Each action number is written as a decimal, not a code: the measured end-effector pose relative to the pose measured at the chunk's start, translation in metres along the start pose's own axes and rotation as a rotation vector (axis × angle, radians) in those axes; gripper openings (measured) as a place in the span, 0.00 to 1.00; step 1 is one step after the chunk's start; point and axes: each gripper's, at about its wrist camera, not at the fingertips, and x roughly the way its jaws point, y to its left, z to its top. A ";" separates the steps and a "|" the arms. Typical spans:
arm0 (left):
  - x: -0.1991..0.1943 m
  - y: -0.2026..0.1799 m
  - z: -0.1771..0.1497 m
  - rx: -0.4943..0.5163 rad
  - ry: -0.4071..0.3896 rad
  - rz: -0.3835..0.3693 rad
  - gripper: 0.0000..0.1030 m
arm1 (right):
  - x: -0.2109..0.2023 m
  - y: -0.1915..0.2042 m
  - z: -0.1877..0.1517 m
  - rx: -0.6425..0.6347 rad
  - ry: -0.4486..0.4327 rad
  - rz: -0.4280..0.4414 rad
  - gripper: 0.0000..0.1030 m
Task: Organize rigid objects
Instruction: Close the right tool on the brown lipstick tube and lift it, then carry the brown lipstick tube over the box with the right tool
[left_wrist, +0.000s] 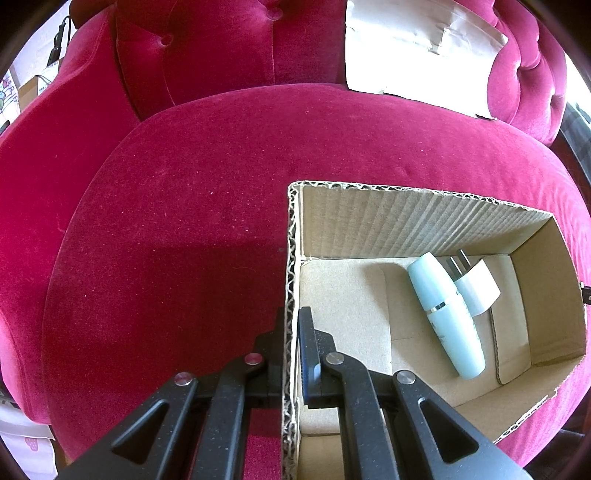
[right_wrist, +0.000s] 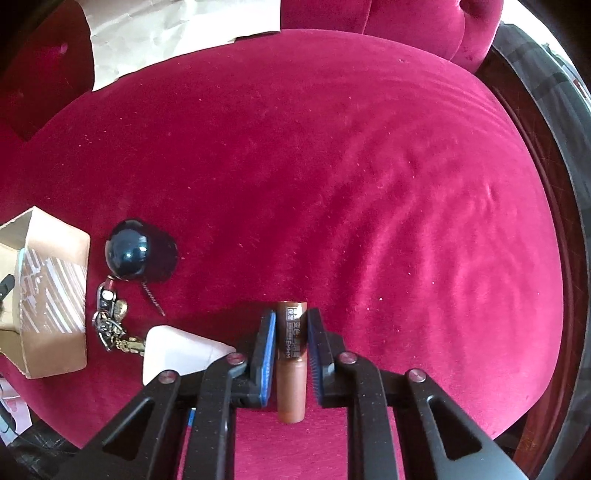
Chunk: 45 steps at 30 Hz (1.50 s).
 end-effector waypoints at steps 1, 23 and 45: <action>0.000 0.000 0.000 0.000 0.000 0.000 0.05 | -0.002 0.001 0.001 -0.002 -0.005 -0.007 0.16; 0.001 -0.001 0.000 -0.001 -0.001 0.001 0.05 | -0.067 0.027 0.006 -0.013 -0.109 -0.020 0.16; -0.001 0.000 0.001 -0.005 0.000 0.002 0.05 | -0.107 0.088 0.022 -0.068 -0.203 0.058 0.16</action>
